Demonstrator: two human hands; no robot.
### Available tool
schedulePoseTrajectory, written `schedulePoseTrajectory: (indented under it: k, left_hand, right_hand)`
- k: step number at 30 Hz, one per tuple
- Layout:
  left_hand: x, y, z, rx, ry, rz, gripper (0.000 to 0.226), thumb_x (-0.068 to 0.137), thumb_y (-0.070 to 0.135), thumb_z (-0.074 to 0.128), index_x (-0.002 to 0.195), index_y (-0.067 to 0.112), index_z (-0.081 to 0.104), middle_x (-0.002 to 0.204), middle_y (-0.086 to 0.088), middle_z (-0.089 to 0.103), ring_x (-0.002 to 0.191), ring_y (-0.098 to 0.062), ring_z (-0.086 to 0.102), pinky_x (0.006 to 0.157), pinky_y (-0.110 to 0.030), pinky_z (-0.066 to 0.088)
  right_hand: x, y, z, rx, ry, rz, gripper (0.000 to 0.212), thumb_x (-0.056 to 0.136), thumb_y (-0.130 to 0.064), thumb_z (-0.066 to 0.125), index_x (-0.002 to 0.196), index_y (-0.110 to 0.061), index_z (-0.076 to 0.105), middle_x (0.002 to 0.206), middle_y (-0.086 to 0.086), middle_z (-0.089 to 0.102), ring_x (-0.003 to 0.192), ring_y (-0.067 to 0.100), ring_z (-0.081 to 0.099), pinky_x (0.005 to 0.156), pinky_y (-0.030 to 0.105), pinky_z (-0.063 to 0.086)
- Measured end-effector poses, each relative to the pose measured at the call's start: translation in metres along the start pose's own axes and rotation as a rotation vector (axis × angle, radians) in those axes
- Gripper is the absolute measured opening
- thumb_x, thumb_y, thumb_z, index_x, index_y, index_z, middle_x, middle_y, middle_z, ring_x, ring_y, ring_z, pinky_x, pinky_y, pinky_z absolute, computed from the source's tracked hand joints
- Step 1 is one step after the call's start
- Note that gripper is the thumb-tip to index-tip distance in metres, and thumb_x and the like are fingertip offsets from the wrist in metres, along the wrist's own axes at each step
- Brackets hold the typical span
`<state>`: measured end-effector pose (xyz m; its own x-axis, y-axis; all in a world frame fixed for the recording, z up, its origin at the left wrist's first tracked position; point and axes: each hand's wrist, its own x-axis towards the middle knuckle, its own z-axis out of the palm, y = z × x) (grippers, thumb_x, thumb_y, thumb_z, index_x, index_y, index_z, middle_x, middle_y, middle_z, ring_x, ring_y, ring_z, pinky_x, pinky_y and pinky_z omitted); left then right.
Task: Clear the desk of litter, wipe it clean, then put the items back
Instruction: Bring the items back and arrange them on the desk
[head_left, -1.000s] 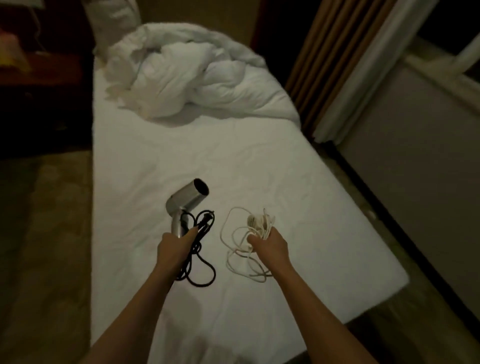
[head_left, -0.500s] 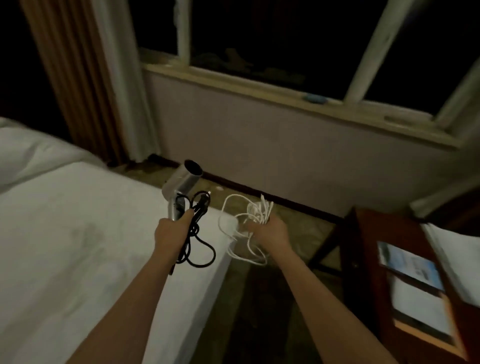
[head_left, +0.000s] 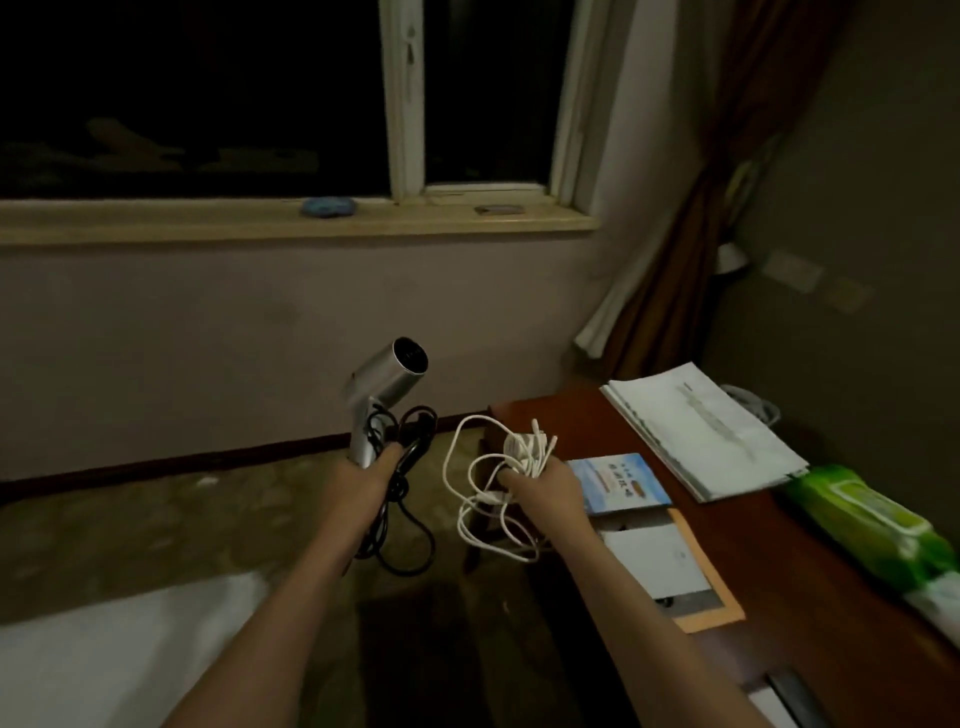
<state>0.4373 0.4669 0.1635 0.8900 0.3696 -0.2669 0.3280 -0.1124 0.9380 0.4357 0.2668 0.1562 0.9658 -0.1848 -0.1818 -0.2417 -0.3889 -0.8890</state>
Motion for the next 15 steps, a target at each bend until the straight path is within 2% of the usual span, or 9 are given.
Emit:
schedulePoseTrajectory:
  k: [2,4,6,8,10,12,14,15]
  left_hand:
    - [0.031,0.011,0.025,0.039,-0.074,0.011,0.028,0.090,0.033,0.060,0.076,0.012,0.049,0.072,-0.005,0.051,0.062,-0.014,0.048,0.053,-0.025,0.036]
    - [0.067,0.022,0.048,0.096,-0.146,0.019,0.034,0.088,0.037,0.061,0.095,0.004,0.054,0.078,-0.007,0.055,0.065,-0.016,0.052,0.052,-0.025,0.037]
    - [0.104,0.036,0.075,0.132,-0.207,0.036,0.048,0.086,0.041,0.063,0.111,0.001,0.055,0.088,-0.010,0.060,0.069,-0.017,0.055,0.053,-0.026,0.038]
    - [0.129,0.050,0.105,0.180,-0.273,0.048,0.055,0.085,0.045,0.063,0.117,0.001,0.053,0.091,-0.008,0.059,0.069,-0.016,0.054,0.053,-0.027,0.038]
    - [0.141,0.062,0.138,0.213,-0.347,0.064,0.051,0.085,0.044,0.063,0.115,0.004,0.053,0.089,-0.005,0.057,0.068,-0.014,0.052,0.053,-0.026,0.037]
    - [0.146,0.069,0.169,0.240,-0.432,0.086,0.040,0.086,0.041,0.063,0.105,0.007,0.057,0.086,-0.005,0.060,0.067,-0.014,0.054,0.052,-0.025,0.038]
    - [0.155,0.074,0.201,0.264,-0.513,0.102,0.040,0.085,0.041,0.064,0.102,0.006,0.059,0.091,-0.011,0.064,0.072,-0.019,0.060,0.054,-0.026,0.041]
    - [0.159,0.075,0.219,0.292,-0.548,0.112,0.044,0.084,0.043,0.064,0.105,0.004,0.060,0.094,-0.013,0.065,0.076,-0.023,0.062,0.057,-0.027,0.043]
  right_hand:
    - [0.029,0.000,-0.004,0.017,0.070,0.009,0.008,0.087,-0.020,0.063,0.093,-0.021,0.058,0.079,-0.008,0.059,0.075,0.010,0.056,0.064,0.024,0.041]
    - [0.056,0.000,-0.008,0.047,0.144,0.048,0.011,0.086,-0.021,0.064,0.097,-0.017,0.062,0.085,-0.003,0.065,0.080,0.014,0.062,0.062,0.026,0.044]
    - [0.080,-0.001,-0.017,0.073,0.225,0.084,0.008,0.086,-0.021,0.063,0.094,-0.019,0.062,0.081,-0.007,0.064,0.076,0.009,0.061,0.059,0.021,0.044]
    - [0.099,0.000,-0.030,0.100,0.318,0.133,0.006,0.086,-0.020,0.062,0.084,-0.022,0.057,0.072,-0.010,0.060,0.068,0.005,0.057,0.054,0.019,0.039]
    - [0.113,0.006,-0.047,0.077,0.366,0.192,0.016,0.084,-0.019,0.062,0.072,-0.014,0.052,0.064,-0.001,0.056,0.060,0.011,0.052,0.052,0.022,0.034]
    - [0.123,0.016,-0.063,0.068,0.432,0.259,0.022,0.082,-0.018,0.063,0.069,-0.003,0.053,0.065,0.009,0.055,0.060,0.018,0.050,0.056,0.028,0.033]
    - [0.135,0.027,-0.080,0.107,0.506,0.311,0.028,0.079,-0.021,0.064,0.080,0.007,0.059,0.068,0.010,0.058,0.062,0.018,0.052,0.056,0.029,0.035]
    - [0.143,0.034,-0.090,0.125,0.539,0.336,0.032,0.077,-0.024,0.065,0.086,0.006,0.061,0.071,0.009,0.062,0.065,0.018,0.055,0.057,0.028,0.038]
